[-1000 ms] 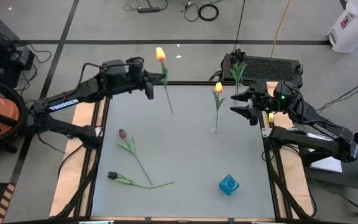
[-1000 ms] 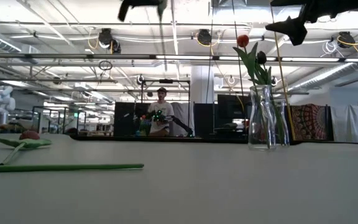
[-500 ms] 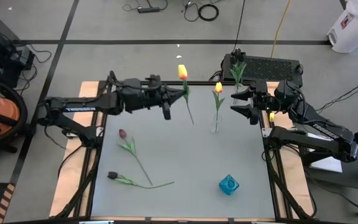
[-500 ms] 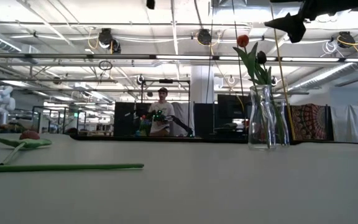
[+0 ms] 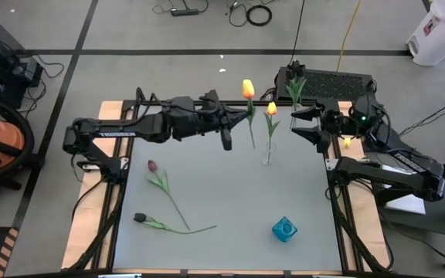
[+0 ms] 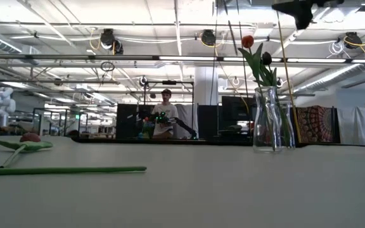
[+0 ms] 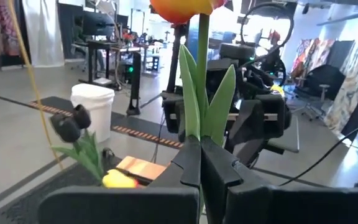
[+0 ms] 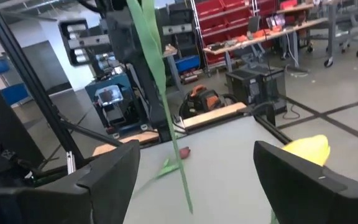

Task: Sort flowers into vase by color
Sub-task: Put the yellow tulip into the bottom transparent vase

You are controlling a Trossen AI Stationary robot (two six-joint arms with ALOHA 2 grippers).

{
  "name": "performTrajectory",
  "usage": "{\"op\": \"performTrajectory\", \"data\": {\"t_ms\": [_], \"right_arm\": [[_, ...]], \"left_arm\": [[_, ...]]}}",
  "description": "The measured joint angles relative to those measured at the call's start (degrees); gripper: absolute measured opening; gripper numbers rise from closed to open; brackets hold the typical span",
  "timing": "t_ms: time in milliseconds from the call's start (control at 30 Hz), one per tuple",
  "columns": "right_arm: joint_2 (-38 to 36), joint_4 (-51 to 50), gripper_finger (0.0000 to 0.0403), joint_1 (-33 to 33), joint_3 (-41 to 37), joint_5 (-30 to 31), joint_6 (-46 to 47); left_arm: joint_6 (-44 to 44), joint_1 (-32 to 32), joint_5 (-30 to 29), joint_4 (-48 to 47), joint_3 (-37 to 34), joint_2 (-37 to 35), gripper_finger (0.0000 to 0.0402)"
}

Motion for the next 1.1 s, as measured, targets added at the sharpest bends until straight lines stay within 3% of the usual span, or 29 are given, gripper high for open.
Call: {"op": "performTrajectory", "data": {"t_ms": [467, 1100], "right_arm": [[2.62, -0.01, 0.0306, 0.00, 7.71, -1.56, 0.25], [4.59, 0.03, 0.0306, 0.07, 8.31, -2.96, 2.52]], "left_arm": [[1.89, -0.98, 1.87, 0.32, 7.98, 7.18, 0.0000], [1.91, -0.96, 3.09, 5.08, 8.34, 13.54, 0.0000]]}}
